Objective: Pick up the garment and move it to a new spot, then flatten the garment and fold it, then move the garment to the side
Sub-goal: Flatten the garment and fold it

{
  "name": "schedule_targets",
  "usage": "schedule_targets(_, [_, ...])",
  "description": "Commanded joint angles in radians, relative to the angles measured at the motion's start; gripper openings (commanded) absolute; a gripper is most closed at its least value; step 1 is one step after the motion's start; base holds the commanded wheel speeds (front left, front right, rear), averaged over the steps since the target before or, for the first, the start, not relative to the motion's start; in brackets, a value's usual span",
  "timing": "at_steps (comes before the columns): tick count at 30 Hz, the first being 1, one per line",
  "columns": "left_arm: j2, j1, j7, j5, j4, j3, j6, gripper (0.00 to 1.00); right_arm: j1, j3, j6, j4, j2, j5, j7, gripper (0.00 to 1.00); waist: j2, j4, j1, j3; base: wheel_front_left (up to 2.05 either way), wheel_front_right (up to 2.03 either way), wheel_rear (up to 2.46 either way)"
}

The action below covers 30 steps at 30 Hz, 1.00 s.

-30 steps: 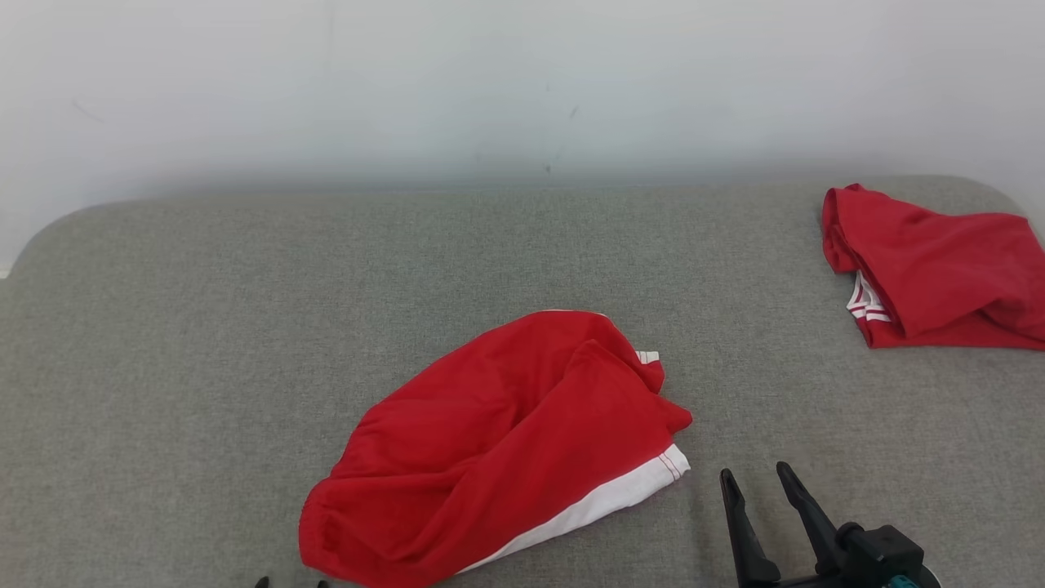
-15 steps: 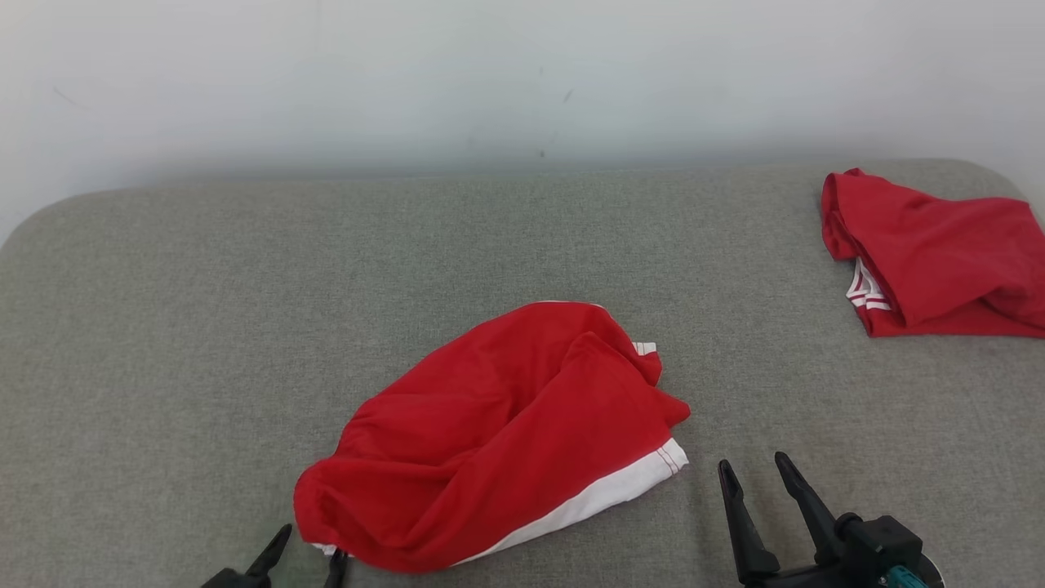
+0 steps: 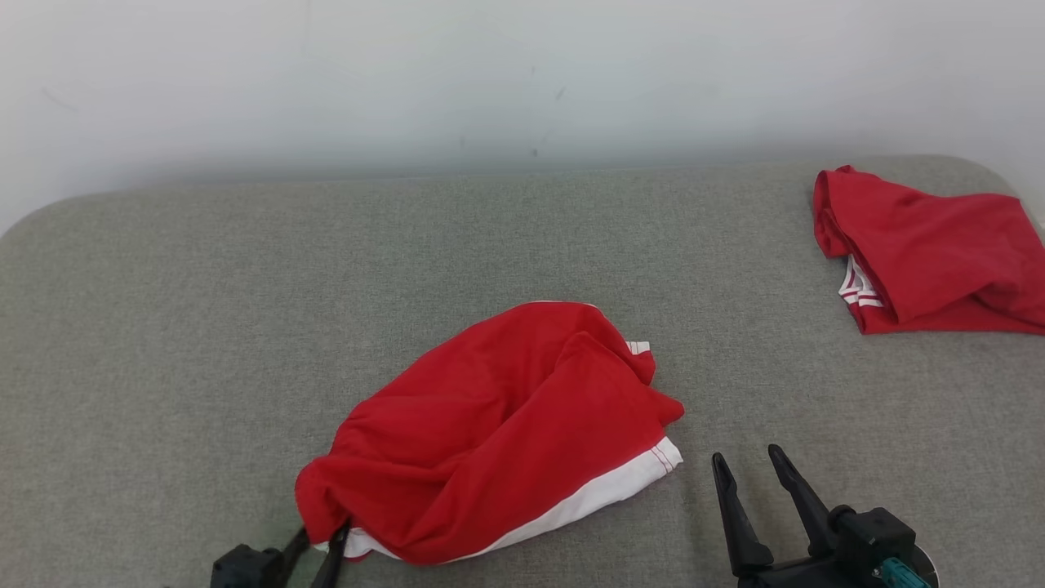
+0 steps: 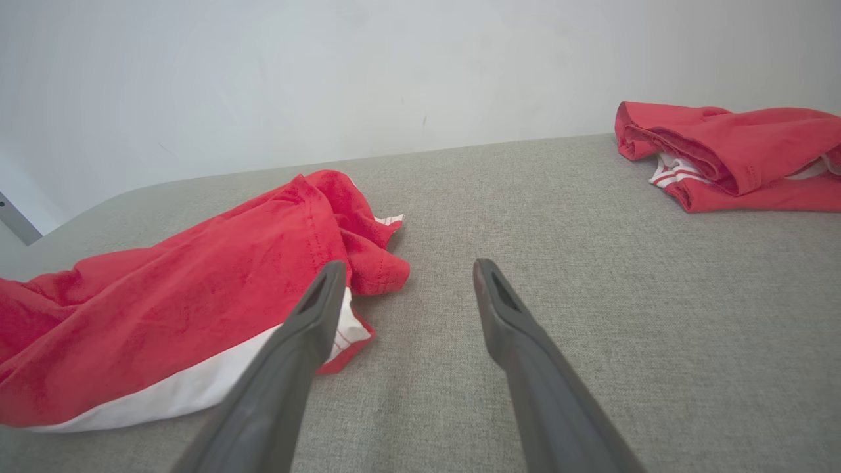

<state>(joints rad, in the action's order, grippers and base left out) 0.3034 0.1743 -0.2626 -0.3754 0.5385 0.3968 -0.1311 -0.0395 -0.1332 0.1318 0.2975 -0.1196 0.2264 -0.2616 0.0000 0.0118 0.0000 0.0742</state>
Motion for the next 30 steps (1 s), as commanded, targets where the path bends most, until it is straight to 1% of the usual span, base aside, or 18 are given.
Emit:
schedule_targets(1, [0.002,-0.004,-0.003,-0.009,0.004,0.004,0.002,0.29,0.003,-0.001,-0.003,-0.002,0.002,-0.004,-0.004,1.00,0.0000,0.001,0.0000,-0.001,0.00,0.00,0.00])
schedule_targets(2, [0.004,-0.013,-0.003,-0.013,0.008,0.012,0.002,0.16,0.004,-0.001,-0.003,-0.002,0.003,-0.004,-0.004,1.00,0.0000,0.002,0.0000,-0.002,0.00,0.00,0.00])
schedule_targets(3, [0.005,-0.019,-0.003,-0.019,0.008,0.018,0.002,0.13,0.005,-0.001,-0.003,-0.003,0.003,-0.004,-0.004,1.00,0.0000,0.003,0.0000,-0.002,0.00,0.00,0.00])
schedule_targets(5, [0.008,-0.036,-0.003,-0.027,0.009,0.031,0.002,0.00,0.008,-0.001,-0.003,-0.003,0.004,-0.001,-0.004,1.00,0.0000,0.006,0.0000,-0.004,0.00,0.00,0.00])
schedule_targets(8, [0.012,-0.059,-0.003,-0.036,-0.008,0.045,0.002,0.00,0.012,0.001,-0.003,0.000,0.002,0.001,-0.004,1.00,0.0000,0.012,0.0000,-0.008,0.00,0.00,0.00])
schedule_targets(14, [-0.012,-0.148,-0.003,-0.095,-0.134,-0.035,0.002,0.00,0.018,-0.010,-0.003,-0.002,-0.002,0.003,-0.004,1.00,0.0000,0.028,0.0000,-0.020,0.00,0.00,0.00])
schedule_targets(15, [-0.011,-0.167,-0.003,-0.100,-0.156,-0.036,0.002,0.00,0.020,-0.009,-0.003,-0.001,-0.002,0.004,-0.004,1.00,0.0000,0.031,0.0000,-0.022,0.00,0.00,0.00])
schedule_targets(18, [0.019,-0.219,-0.003,-0.131,-0.183,0.023,0.002,0.00,0.023,-0.009,-0.003,0.002,-0.008,0.009,-0.004,1.00,0.0000,0.041,0.0000,-0.027,0.00,0.00,0.00])
schedule_targets(20, [0.047,-0.232,-0.003,-0.164,-0.202,0.069,0.002,0.00,0.024,-0.013,-0.003,0.003,-0.011,0.012,-0.004,1.00,0.0000,0.046,0.0000,-0.029,0.00,0.00,0.00])
schedule_targets(22, [0.070,-0.239,-0.003,-0.195,-0.226,0.095,0.002,0.00,0.025,-0.012,-0.003,0.003,-0.011,0.011,-0.004,1.00,0.0000,0.051,0.0000,-0.031,0.00,0.00,0.00])
schedule_targets(24, [0.087,-0.232,-0.003,-0.222,-0.240,0.088,0.002,0.00,0.022,-0.010,-0.003,0.004,-0.013,0.013,-0.004,1.00,0.0000,0.055,0.0000,-0.031,0.00,0.00,0.00])
schedule_targets(26, [0.099,-0.207,-0.003,-0.207,-0.232,0.071,0.002,0.00,0.016,-0.014,-0.003,0.006,-0.014,0.015,-0.004,1.00,0.0000,0.056,0.0000,-0.031,0.00,0.00,0.00])
schedule_targets(28, [0.080,-0.187,-0.003,-0.208,-0.223,0.045,0.002,0.00,0.010,-0.020,-0.003,0.009,-0.014,0.016,-0.004,1.00,0.0000,0.055,0.0000,-0.032,0.00,0.00,0.00])
schedule_targets(30, [0.078,-0.166,-0.003,-0.183,-0.199,0.027,0.002,0.00,0.006,-0.025,-0.003,0.012,-0.014,0.018,-0.004,1.00,0.0000,0.052,0.0000,-0.033,0.00,0.00,0.00])
